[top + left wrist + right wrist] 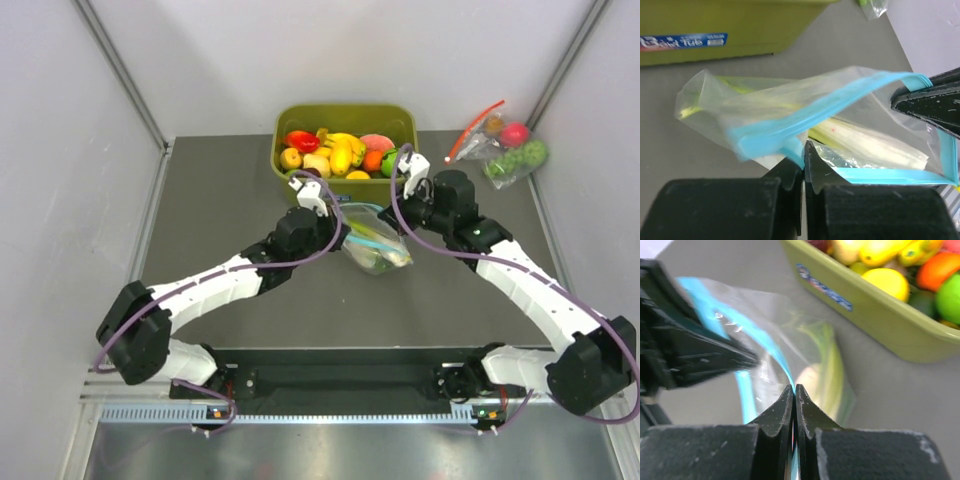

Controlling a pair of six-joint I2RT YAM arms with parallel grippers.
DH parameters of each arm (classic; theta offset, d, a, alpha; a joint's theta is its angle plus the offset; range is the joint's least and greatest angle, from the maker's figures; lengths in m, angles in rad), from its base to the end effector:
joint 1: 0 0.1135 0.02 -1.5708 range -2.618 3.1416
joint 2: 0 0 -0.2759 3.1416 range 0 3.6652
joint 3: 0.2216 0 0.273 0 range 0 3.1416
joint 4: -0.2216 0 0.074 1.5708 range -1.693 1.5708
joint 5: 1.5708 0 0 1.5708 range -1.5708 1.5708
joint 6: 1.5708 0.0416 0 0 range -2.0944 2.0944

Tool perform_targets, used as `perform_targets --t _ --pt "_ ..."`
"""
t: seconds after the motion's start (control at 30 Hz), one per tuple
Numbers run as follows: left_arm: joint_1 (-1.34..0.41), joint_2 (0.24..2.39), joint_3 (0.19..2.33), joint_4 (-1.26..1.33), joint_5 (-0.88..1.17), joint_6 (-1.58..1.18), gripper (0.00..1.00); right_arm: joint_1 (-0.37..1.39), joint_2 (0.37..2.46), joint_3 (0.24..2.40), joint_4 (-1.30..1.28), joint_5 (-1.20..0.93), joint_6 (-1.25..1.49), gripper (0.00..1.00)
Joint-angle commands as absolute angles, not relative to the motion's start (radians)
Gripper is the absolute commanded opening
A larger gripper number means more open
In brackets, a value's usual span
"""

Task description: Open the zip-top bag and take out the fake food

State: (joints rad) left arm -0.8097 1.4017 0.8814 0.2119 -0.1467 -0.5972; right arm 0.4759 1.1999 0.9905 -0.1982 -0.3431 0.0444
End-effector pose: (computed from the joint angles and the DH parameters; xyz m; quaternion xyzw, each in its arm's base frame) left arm 0.2418 -0.2450 0.2702 0.0424 0.8052 -0.3356 0.4871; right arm 0.2575 0.1485 0.3291 -0.2679 0.7842 0.2771 0.4864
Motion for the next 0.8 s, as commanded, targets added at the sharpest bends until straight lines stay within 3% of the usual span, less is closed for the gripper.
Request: perform_targets --t 0.0,0.33,0.57,0.77 --pt "-0.775 1.304 0.952 0.152 -0.124 -0.549 0.0 0.476 1.163 1.069 -0.224 -0.22 0.021 0.0" --pt "-0.727 1.177 1.017 0.003 -0.153 -0.437 0.0 0.466 1.169 1.062 -0.23 -0.127 0.04 0.0" --pt "-0.733 1.324 0.997 -0.017 0.024 -0.463 0.0 0.466 1.166 0.942 -0.23 -0.084 0.08 0.0" --pt "-0.739 1.373 0.953 0.074 0.029 -0.476 0.0 0.466 1.135 0.894 -0.267 -0.057 0.089 0.0"
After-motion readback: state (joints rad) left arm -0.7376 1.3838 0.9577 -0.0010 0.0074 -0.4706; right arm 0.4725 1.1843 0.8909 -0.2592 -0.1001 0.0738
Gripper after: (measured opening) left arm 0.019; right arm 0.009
